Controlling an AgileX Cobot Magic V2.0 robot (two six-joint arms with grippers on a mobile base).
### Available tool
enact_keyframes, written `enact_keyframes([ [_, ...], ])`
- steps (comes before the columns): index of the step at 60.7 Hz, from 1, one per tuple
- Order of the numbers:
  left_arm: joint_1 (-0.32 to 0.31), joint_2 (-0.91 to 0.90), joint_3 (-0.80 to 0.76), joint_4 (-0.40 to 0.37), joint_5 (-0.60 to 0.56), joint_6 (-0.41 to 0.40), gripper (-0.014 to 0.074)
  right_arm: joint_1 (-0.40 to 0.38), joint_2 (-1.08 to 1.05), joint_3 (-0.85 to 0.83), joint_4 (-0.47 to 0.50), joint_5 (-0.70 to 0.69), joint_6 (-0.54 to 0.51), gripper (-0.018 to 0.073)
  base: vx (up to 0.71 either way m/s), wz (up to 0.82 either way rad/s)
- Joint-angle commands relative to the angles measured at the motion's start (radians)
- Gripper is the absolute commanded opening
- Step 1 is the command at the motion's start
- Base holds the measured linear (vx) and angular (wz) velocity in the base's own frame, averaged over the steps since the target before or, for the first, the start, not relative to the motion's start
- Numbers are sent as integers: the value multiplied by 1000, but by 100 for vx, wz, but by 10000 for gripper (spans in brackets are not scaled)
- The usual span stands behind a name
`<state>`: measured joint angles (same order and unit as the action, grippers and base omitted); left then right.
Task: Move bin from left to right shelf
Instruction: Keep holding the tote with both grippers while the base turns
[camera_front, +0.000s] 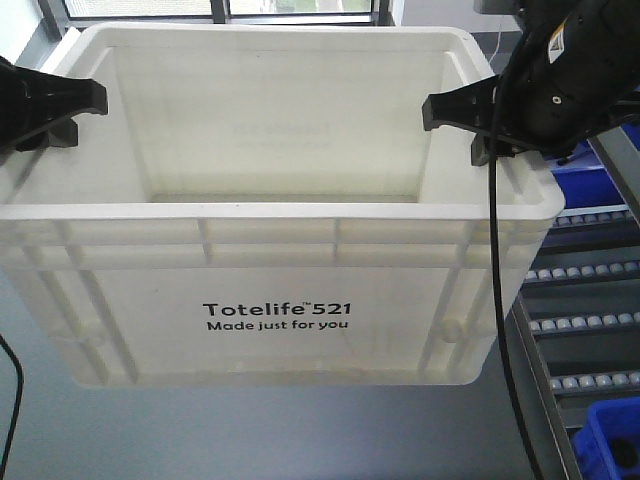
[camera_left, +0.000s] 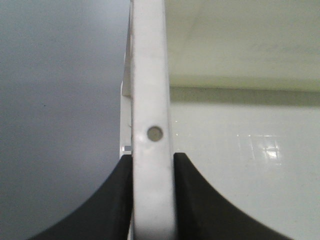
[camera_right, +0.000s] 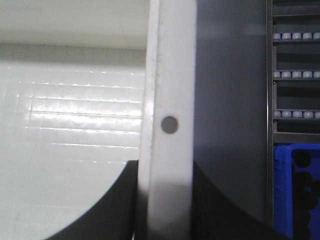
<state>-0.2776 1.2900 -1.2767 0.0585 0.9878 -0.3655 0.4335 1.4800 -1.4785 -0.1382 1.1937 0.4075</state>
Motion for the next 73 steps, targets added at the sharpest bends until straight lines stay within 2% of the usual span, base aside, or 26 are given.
enact_keyframes([
  [1,-5,-39,-40,37,-103,14,55,-8,-48,-37,-70,-54,-6,31,32,8],
  [73,-5,-39,-40,37,-102,14,55,-8,-48,-37,-70,-54,-6,31,27,7],
])
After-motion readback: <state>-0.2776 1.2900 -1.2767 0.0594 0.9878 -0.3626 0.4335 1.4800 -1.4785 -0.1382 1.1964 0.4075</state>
